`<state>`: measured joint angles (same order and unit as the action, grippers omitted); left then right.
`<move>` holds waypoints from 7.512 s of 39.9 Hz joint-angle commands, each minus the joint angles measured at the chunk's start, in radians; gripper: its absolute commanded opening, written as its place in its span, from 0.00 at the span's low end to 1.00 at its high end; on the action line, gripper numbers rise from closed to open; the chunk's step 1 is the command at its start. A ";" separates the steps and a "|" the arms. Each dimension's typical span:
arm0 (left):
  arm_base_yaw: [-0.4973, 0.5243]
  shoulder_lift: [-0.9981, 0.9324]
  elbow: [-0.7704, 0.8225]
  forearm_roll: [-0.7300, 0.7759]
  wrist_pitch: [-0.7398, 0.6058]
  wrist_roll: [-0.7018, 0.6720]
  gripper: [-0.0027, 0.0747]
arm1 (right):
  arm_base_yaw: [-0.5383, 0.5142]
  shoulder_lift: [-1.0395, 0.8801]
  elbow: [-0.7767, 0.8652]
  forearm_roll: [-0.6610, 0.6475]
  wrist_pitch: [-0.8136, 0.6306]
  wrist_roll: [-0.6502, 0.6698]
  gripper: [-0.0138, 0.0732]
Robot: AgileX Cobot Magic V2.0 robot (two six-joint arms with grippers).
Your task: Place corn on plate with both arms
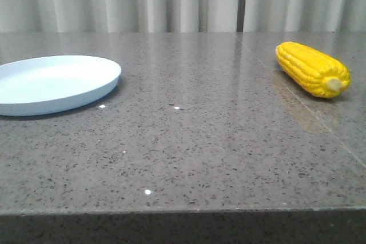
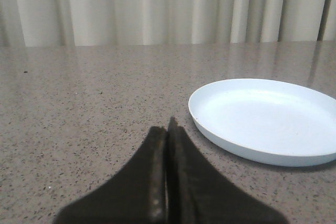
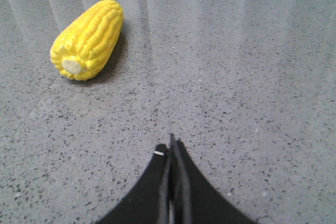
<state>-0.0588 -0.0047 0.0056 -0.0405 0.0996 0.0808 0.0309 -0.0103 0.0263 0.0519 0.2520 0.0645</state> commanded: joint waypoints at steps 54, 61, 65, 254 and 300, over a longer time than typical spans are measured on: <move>0.000 0.383 -0.542 0.004 0.161 0.002 0.03 | -0.008 0.385 -0.616 0.000 0.142 -0.008 0.12; 0.000 0.383 -0.542 0.004 0.161 0.002 0.46 | -0.008 0.385 -0.616 0.000 0.162 -0.008 0.56; 0.000 0.383 -0.542 0.004 0.161 0.002 0.81 | -0.008 0.385 -0.616 0.000 0.168 -0.008 0.78; -0.299 0.116 -0.436 0.272 0.320 -0.240 0.01 | -0.008 0.385 -0.616 0.000 0.166 -0.008 0.85; -0.299 0.079 -0.426 0.268 0.313 -0.240 0.01 | 0.152 1.540 -1.175 0.146 0.323 -0.008 0.85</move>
<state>-0.3560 0.0625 -0.3966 0.2290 0.4966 -0.1534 0.1805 1.5220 -1.1009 0.1891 0.6195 0.0645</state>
